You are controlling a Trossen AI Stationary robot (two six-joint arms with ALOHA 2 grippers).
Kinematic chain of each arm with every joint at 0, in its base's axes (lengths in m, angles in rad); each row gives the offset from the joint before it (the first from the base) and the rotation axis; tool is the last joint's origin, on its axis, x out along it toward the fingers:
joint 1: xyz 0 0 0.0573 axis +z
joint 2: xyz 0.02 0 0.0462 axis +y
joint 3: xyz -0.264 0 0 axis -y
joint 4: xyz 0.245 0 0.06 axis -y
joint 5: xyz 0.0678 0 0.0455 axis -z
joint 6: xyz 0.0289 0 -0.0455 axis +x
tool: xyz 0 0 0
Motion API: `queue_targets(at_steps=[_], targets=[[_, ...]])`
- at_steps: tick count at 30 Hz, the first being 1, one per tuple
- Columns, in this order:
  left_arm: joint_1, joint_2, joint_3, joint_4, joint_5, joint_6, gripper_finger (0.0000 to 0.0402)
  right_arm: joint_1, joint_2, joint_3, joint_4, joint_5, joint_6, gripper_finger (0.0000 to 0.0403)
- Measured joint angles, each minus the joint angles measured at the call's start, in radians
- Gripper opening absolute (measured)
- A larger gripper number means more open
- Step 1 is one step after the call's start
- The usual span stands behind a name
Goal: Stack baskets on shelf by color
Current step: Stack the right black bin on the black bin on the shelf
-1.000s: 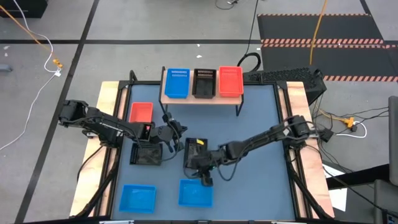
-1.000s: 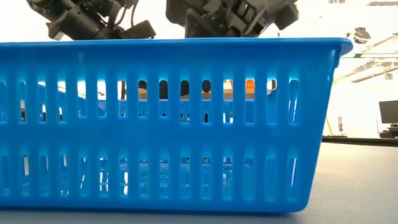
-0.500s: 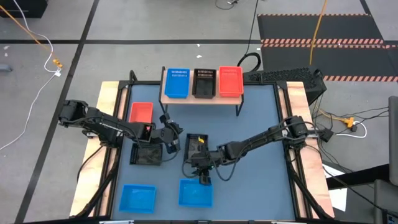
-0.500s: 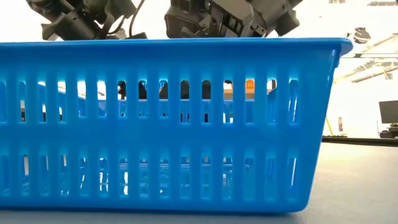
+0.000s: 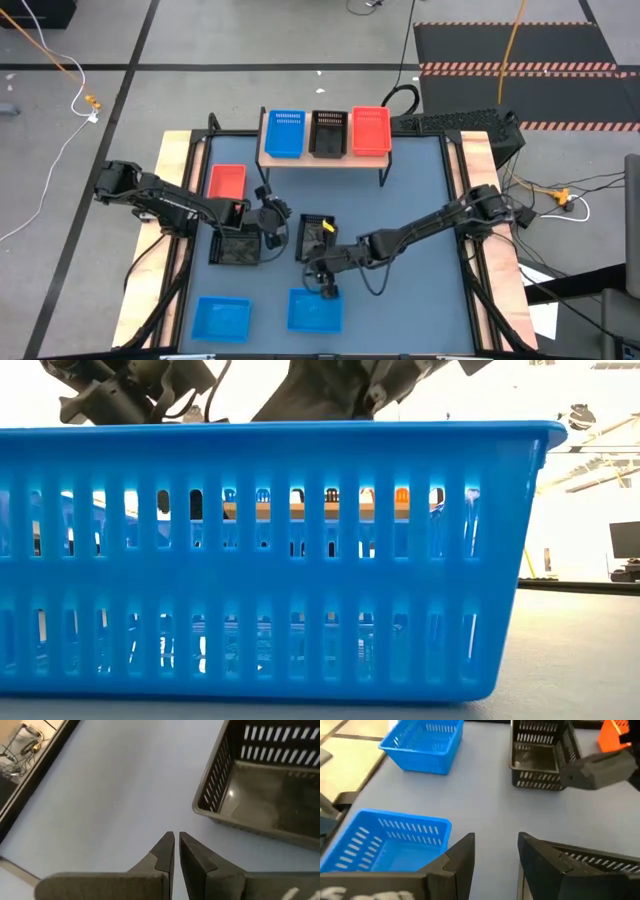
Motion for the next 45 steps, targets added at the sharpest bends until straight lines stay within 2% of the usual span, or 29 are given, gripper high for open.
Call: queue_targets(at_steps=[6,13,18,23,27,32,35,40,45], targets=[[-0.001,0.0,0.0,-0.033,0.008,-0.014,0.0031,0.015,0.056,-0.001,0.02,0.013,0.012,0.0144],[-0.001,0.0,0.0,-0.034,0.008,-0.017,0.0031,0.001,0.058,-0.001,-0.097,0.102,0.094,0.0144],[-0.001,0.0,0.0,-0.032,0.008,-0.017,0.0031,-0.003,0.059,-0.001,-0.152,0.045,0.129,0.0144],[-0.001,0.0,0.0,-0.032,0.009,-0.022,0.0031,-0.003,0.059,-0.015,-0.169,0.045,0.146,0.0138],[-0.001,0.0,0.0,-0.032,0.009,-0.022,0.0031,-0.006,0.059,-0.019,-0.232,0.044,0.152,0.0111],[-0.001,0.0,0.0,-0.025,0.009,-0.015,0.0031,-0.015,0.047,-0.02,-0.328,0.04,0.192,0.0042],[-0.001,0.0,0.0,-0.03,0.009,-0.032,0.0031,-0.016,0.0,-0.021,-0.357,-0.002,0.172,0.0008],[-0.008,0.0,0.0,-0.046,0.009,-0.089,0.0031,-0.014,-0.138,-0.021,-0.409,-0.067,0.157,0.0003],[-0.048,0.0,0.0,-0.098,0.012,-0.167,0.0031,-0.014,-0.324,-0.02,-0.39,-0.061,0.115,0.0002]])
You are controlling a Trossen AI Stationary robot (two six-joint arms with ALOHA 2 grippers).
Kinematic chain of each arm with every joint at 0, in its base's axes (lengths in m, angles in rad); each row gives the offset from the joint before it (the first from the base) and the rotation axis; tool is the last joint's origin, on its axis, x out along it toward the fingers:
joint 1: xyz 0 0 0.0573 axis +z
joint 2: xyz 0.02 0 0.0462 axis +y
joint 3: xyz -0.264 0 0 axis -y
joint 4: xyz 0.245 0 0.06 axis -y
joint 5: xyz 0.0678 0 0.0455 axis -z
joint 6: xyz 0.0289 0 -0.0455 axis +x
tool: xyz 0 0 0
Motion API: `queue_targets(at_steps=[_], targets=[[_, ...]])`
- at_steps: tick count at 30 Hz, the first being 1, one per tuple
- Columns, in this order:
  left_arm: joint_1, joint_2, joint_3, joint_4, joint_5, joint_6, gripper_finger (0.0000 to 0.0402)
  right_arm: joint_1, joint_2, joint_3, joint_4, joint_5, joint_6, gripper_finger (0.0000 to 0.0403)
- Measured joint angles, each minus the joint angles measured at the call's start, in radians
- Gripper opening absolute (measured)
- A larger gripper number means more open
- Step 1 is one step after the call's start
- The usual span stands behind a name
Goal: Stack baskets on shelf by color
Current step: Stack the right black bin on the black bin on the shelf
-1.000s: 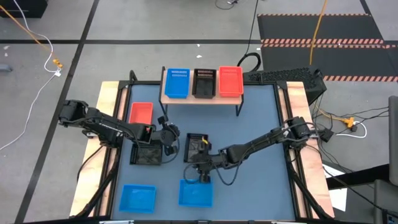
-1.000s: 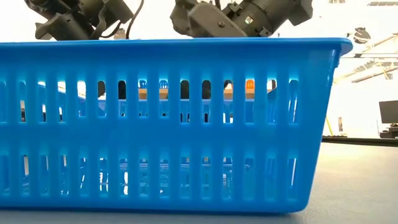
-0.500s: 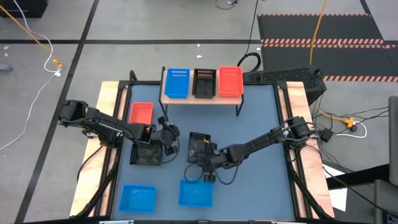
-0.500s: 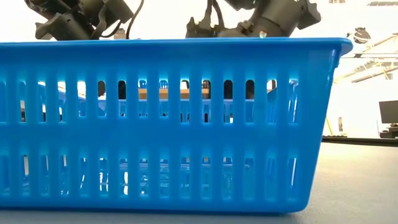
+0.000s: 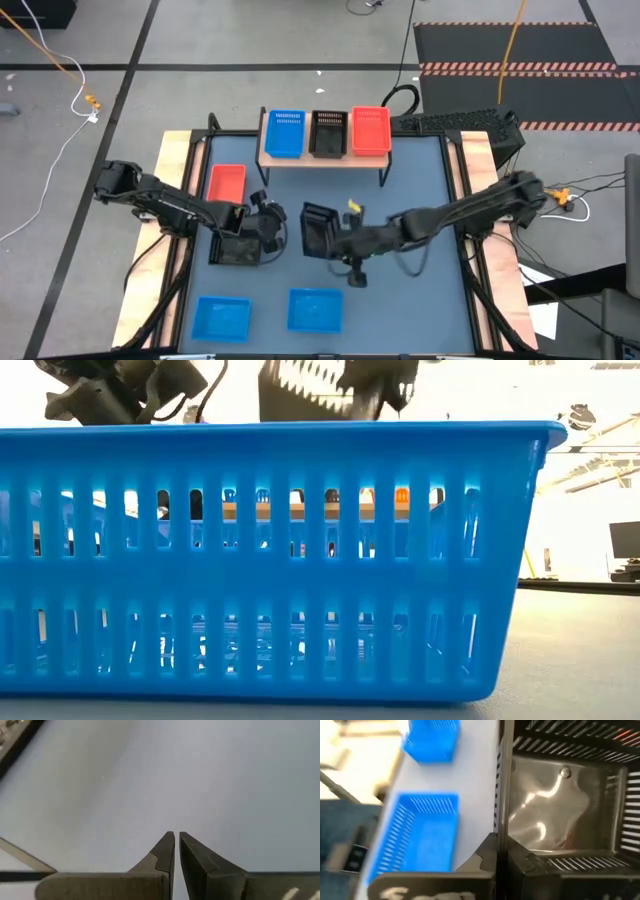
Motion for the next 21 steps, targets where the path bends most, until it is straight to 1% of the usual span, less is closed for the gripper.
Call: queue_targets(at_steps=[5,8,12,15,18,21], targets=[[-0.064,0.0,0.0,-0.021,0.0,-0.11,0.0031,-0.027,-0.128,0.028,0.086,0.0,-0.151,0.0001],[-0.105,0.0,0.0,-0.016,-0.003,-0.149,0.0031,-0.078,-0.156,0.081,0.065,0.014,-0.277,0.0001],[-0.139,0.0,0.0,0.009,-0.028,-0.183,0.0031,-0.197,-0.129,0.179,-0.093,0.077,-0.379,0.0001],[-0.147,0.0,0.0,0.033,-0.034,-0.185,0.0031,-0.292,-0.091,0.228,-0.167,0.132,-0.406,0.0001],[-0.148,0.0,0.0,0.039,-0.035,-0.183,0.0031,-0.355,-0.057,0.238,-0.152,0.188,-0.406,0.0001],[-0.148,0.0,0.0,0.036,-0.047,-0.175,0.0031,-0.402,-0.031,0.238,-0.15,0.186,-0.491,0.0]])
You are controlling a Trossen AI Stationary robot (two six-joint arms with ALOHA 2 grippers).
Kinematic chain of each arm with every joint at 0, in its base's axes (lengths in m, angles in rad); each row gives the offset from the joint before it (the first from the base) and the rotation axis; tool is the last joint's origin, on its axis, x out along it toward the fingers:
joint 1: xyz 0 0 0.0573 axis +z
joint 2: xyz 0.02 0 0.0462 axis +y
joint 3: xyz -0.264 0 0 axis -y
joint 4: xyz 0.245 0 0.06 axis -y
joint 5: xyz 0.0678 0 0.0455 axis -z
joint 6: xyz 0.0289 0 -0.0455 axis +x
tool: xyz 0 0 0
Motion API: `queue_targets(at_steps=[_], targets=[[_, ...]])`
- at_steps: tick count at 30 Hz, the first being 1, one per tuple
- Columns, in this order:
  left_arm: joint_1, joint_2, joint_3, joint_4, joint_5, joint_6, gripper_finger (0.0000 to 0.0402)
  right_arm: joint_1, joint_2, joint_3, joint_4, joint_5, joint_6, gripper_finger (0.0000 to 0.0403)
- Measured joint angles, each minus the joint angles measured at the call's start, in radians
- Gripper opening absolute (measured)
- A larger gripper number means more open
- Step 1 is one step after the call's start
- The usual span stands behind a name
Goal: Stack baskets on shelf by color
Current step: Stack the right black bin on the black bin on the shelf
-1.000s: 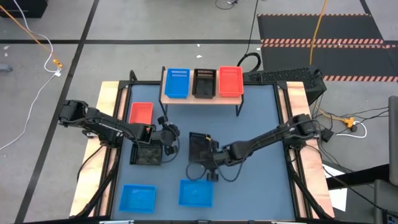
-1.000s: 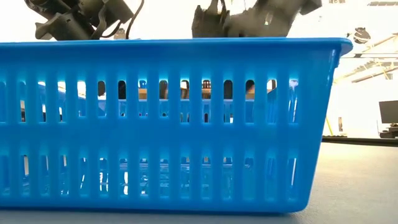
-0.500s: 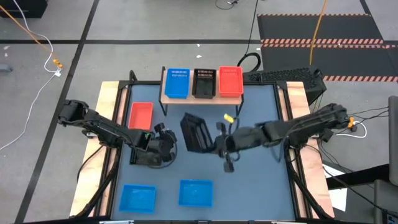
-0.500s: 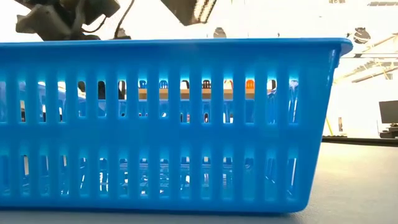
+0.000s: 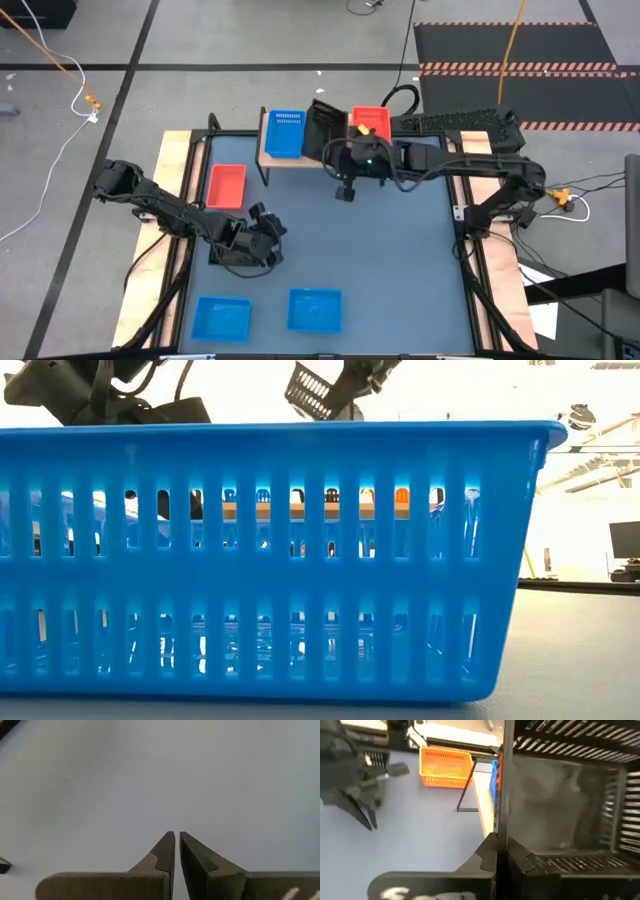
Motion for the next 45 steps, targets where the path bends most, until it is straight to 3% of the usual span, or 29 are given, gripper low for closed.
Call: queue_targets(at_steps=[12,15,33,45], targets=[[0.015,0.0,0.0,0.011,-0.053,0.089,0.0031,-0.218,-0.001,0.0,-0.108,-0.185,-0.135,0.0],[0.022,0.0,0.0,0.021,-0.054,0.094,0.0031,-0.243,0.002,-0.004,-0.133,-0.19,-0.148,0.0],[0.014,0.0,0.0,0.018,-0.033,0.071,0.0031,-0.247,0.0,-0.096,-0.027,-0.188,-0.189,0.0001],[0.014,0.0,0.0,0.018,-0.032,0.067,0.0031,-0.248,0.0,-0.097,0.009,-0.185,-0.158,0.0038]])
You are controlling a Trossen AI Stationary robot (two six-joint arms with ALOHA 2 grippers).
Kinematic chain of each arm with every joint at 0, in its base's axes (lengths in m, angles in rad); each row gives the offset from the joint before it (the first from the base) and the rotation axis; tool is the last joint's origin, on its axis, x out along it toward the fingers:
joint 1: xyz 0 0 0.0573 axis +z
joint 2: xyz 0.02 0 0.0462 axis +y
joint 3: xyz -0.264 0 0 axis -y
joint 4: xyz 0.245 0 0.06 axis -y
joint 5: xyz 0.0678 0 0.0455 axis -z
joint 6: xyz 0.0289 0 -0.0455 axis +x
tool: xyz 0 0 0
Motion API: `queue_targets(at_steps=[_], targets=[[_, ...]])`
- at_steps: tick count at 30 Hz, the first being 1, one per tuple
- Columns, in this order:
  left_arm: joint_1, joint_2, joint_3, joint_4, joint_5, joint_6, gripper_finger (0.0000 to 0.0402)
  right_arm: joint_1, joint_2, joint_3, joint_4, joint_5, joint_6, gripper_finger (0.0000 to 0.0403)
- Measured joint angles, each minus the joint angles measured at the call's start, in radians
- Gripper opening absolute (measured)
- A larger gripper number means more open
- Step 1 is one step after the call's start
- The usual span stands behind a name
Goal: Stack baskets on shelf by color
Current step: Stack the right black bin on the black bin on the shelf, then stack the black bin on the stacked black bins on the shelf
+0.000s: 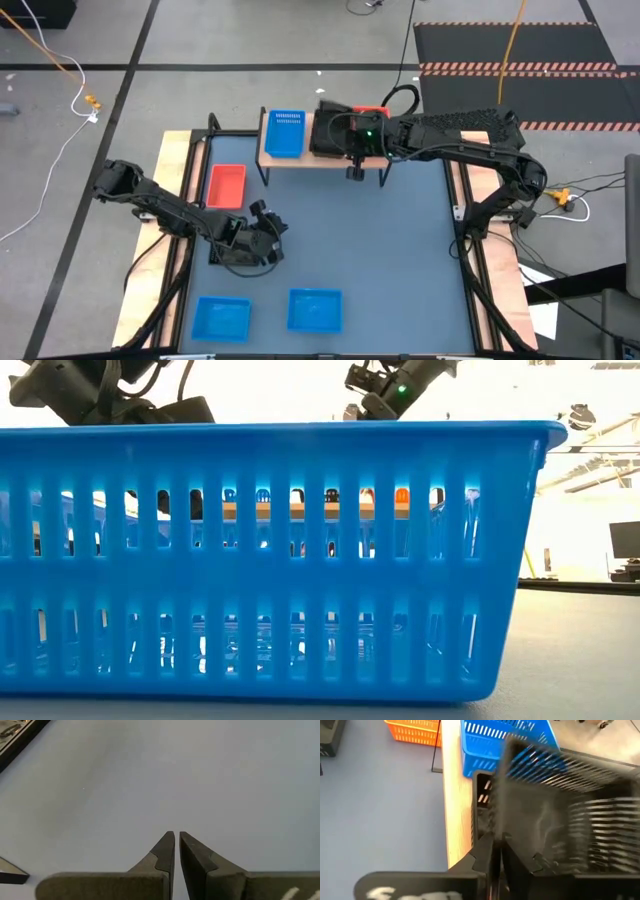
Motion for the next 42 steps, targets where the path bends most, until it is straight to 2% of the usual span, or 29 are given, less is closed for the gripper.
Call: queue_targets(at_steps=[5,9,13,17,20,23,30,34,39,42], targets=[[0.0,0.0,0.0,-0.001,0.0,0.0,0.0031,0.0,0.0,0.0,0.001,0.009,-0.001,0.0067],[0.0,0.0,0.0,-0.001,0.0,0.0,0.0031,0.0,0.0,0.0,0.001,0.055,0.007,0.0091],[-0.01,0.0,0.0,-0.005,0.0,0.0,0.0031,0.02,0.0,0.0,-0.012,0.054,0.124,0.0105],[-0.027,0.0,0.0,-0.036,0.0,-0.013,0.0031,0.076,-0.002,-0.004,-0.11,0.054,0.216,0.0109],[-0.036,0.0,0.0,-0.064,0.0,-0.032,0.0031,0.137,-0.002,-0.036,-0.105,0.052,0.239,0.0109],[-0.04,0.0,0.0,-0.074,0.0,-0.052,0.0031,0.211,-0.004,-0.063,-0.056,0.051,0.247,0.0109],[-0.037,0.0,0.0,-0.069,-0.007,-0.087,0.0031,0.37,-0.005,-0.19,0.188,0.05,0.327,0.0109],[-0.039,0.0,0.0,-0.068,-0.008,-0.12,0.0031,0.443,-0.003,-0.247,0.196,0.05,0.38,0.0109],[-0.041,0.0,0.0,-0.067,-0.017,-0.112,0.0031,0.493,0.002,-0.227,0.199,0.05,0.46,0.0109],[-0.027,0.0,0.0,-0.067,-0.051,-0.098,0.0031,0.496,0.028,-0.16,0.164,0.046,0.485,0.0109]])
